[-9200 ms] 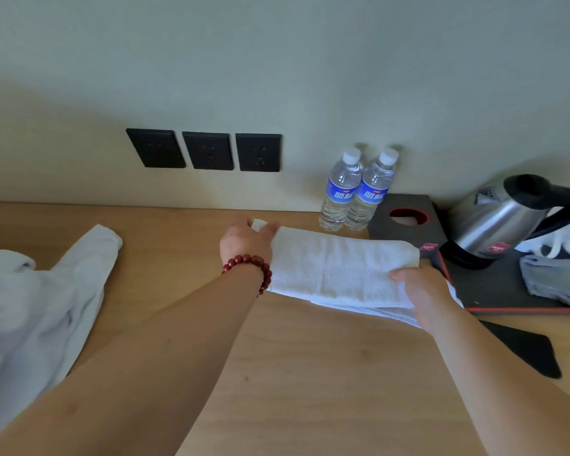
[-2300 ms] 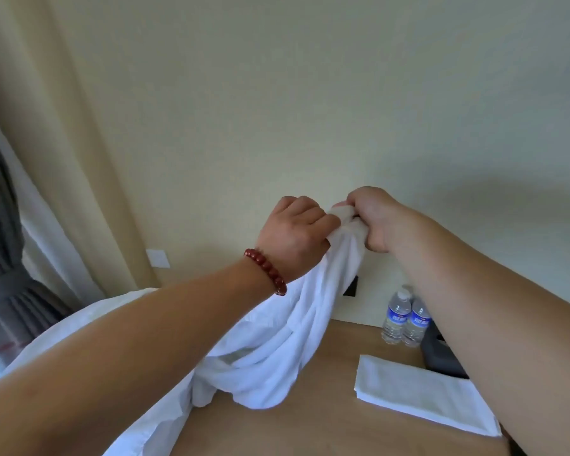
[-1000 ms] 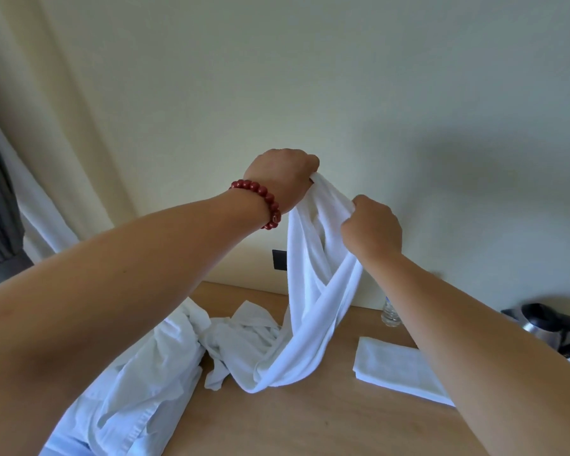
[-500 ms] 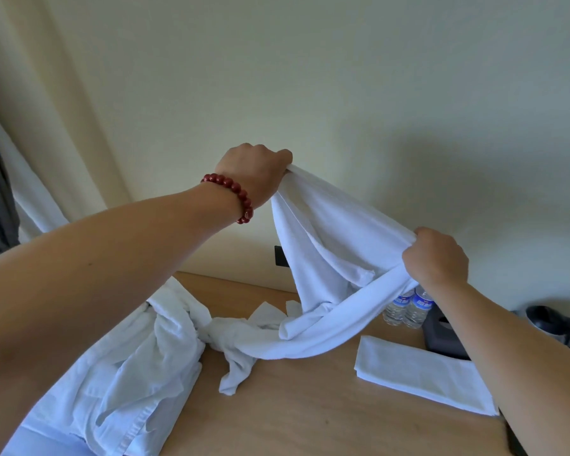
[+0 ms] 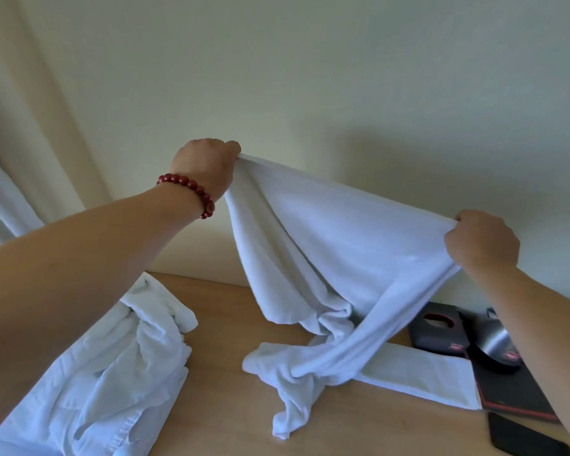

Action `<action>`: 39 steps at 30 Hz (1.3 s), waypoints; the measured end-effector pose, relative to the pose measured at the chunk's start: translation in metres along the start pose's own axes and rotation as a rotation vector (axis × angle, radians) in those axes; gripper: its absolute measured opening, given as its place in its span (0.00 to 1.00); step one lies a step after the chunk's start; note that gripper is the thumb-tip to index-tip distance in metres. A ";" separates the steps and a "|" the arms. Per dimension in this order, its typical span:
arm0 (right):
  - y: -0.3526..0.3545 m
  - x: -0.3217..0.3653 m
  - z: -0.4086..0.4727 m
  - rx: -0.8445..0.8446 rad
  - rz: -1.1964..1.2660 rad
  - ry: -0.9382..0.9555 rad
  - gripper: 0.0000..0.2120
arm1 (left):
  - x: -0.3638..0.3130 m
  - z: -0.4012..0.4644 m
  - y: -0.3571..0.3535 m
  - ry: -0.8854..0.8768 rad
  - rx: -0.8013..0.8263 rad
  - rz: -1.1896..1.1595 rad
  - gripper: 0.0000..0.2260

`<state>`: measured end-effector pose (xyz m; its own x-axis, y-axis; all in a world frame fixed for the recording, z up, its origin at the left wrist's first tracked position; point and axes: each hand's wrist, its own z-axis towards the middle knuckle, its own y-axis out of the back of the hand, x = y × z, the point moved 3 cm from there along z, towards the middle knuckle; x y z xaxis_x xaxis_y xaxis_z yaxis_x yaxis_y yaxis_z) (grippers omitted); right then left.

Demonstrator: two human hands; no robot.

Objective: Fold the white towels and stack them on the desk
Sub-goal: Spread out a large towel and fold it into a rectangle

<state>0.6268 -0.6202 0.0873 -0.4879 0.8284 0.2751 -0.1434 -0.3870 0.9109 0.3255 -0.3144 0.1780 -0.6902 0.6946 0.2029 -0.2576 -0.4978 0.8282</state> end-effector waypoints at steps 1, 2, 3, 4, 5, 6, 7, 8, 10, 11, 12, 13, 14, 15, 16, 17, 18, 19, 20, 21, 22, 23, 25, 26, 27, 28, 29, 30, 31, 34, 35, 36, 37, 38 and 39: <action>0.004 -0.004 0.002 -0.015 0.000 -0.005 0.04 | 0.004 0.001 0.001 -0.001 -0.019 -0.002 0.09; 0.009 -0.008 0.004 -0.026 0.011 -0.013 0.04 | 0.008 0.004 0.001 -0.002 -0.039 -0.007 0.09; 0.013 -0.011 0.006 -0.038 0.032 -0.017 0.04 | 0.012 0.006 0.003 -0.001 -0.060 -0.011 0.08; 0.017 -0.013 0.007 -0.054 0.060 -0.022 0.04 | 0.016 0.010 0.004 0.006 -0.079 -0.014 0.09; 0.021 -0.014 0.008 -0.079 0.094 -0.027 0.04 | 0.019 0.012 0.005 0.018 -0.096 -0.019 0.09; 0.026 -0.014 0.008 -0.110 0.129 -0.031 0.07 | 0.022 0.015 0.006 0.036 -0.109 -0.022 0.10; 0.029 -0.014 0.009 -0.141 0.165 -0.033 0.10 | 0.025 0.016 0.007 0.055 -0.121 -0.026 0.11; 0.033 -0.012 0.009 -0.175 0.195 -0.030 0.12 | 0.029 0.017 0.007 0.070 -0.133 -0.030 0.12; 0.041 -0.010 0.010 -0.220 0.223 -0.019 0.12 | 0.036 0.016 0.006 0.080 -0.160 -0.042 0.13; 0.044 -0.010 0.010 -0.235 0.225 -0.017 0.12 | 0.040 0.015 0.006 0.079 -0.175 -0.047 0.13; 0.047 -0.009 0.011 -0.248 0.225 -0.013 0.11 | 0.043 0.014 0.007 0.078 -0.188 -0.047 0.13; 0.051 -0.009 0.012 -0.263 0.223 -0.006 0.11 | 0.045 0.013 0.009 0.072 -0.203 -0.046 0.13; 0.054 -0.008 0.013 -0.280 0.219 0.003 0.12 | 0.047 0.012 0.012 0.064 -0.219 -0.044 0.13; 0.057 -0.007 0.015 -0.295 0.207 0.005 0.12 | 0.048 0.012 0.016 0.052 -0.234 -0.045 0.13; 0.060 -0.005 0.017 -0.310 0.192 0.003 0.13 | 0.050 0.013 0.021 0.039 -0.249 -0.048 0.13; 0.062 -0.004 0.019 -0.322 0.175 -0.003 0.13 | 0.052 0.014 0.027 0.025 -0.269 -0.050 0.14; 0.065 -0.003 0.021 -0.333 0.163 -0.005 0.13 | 0.056 0.015 0.034 0.013 -0.291 -0.047 0.15; 0.066 -0.003 0.023 -0.345 0.155 -0.005 0.13 | 0.060 0.016 0.041 0.004 -0.314 -0.039 0.15; 0.067 -0.002 0.025 -0.360 0.151 0.002 0.12 | 0.065 0.018 0.048 -0.003 -0.331 -0.030 0.15; 0.067 -0.001 0.025 -0.381 0.154 0.016 0.13 | 0.069 0.020 0.054 -0.006 -0.342 -0.022 0.15; 0.067 0.001 0.026 -0.401 0.162 0.030 0.13 | 0.072 0.023 0.060 0.002 -0.343 -0.017 0.15; 0.067 0.002 0.026 -0.416 0.177 0.036 0.14 | 0.073 0.025 0.064 0.021 -0.334 -0.013 0.15; 0.067 0.002 0.031 -0.426 0.234 0.004 0.16 | 0.076 0.029 0.067 0.095 -0.280 0.001 0.14; 0.068 0.001 0.033 -0.426 0.274 -0.032 0.16 | 0.079 0.029 0.064 0.139 -0.245 0.003 0.14; 0.070 -0.001 0.036 -0.424 0.310 -0.069 0.17 | 0.082 0.026 0.060 0.174 -0.213 -0.001 0.13; 0.071 -0.004 0.038 -0.424 0.335 -0.095 0.17 | 0.086 0.021 0.054 0.186 -0.200 -0.006 0.13; 0.074 -0.007 0.039 -0.429 0.346 -0.107 0.17 | 0.089 0.015 0.048 0.170 -0.203 -0.008 0.13; 0.076 -0.009 0.039 -0.437 0.348 -0.110 0.17 | 0.092 0.009 0.041 0.146 -0.205 -0.001 0.12; 0.077 -0.011 0.040 -0.444 0.346 -0.103 0.16 | 0.094 0.003 0.034 0.135 -0.196 0.007 0.12; 0.074 -0.018 0.040 -0.451 0.357 -0.100 0.18 | 0.105 -0.012 0.015 0.204 -0.134 -0.010 0.12; 0.071 -0.021 0.040 -0.448 0.356 -0.108 0.19 | 0.110 -0.017 0.010 0.238 -0.106 -0.011 0.12; 0.069 -0.024 0.039 -0.439 0.345 -0.117 0.19 | 0.114 -0.023 0.005 0.249 -0.093 -0.008 0.12; 0.065 -0.028 0.037 -0.418 0.335 -0.125 0.18 | 0.117 -0.029 0.000 0.247 -0.085 -0.002 0.12; 0.062 -0.031 0.035 -0.389 0.321 -0.134 0.17 | 0.119 -0.034 -0.004 0.241 -0.079 0.004 0.12; 0.059 -0.034 0.033 -0.358 0.307 -0.145 0.17 | 0.121 -0.040 -0.006 0.244 -0.072 0.016 0.12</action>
<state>0.6629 -0.6576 0.1422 -0.4327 0.6920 0.5778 -0.3111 -0.7161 0.6248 0.2165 -0.2477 0.1764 -0.8351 0.5448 0.0761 -0.2867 -0.5492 0.7850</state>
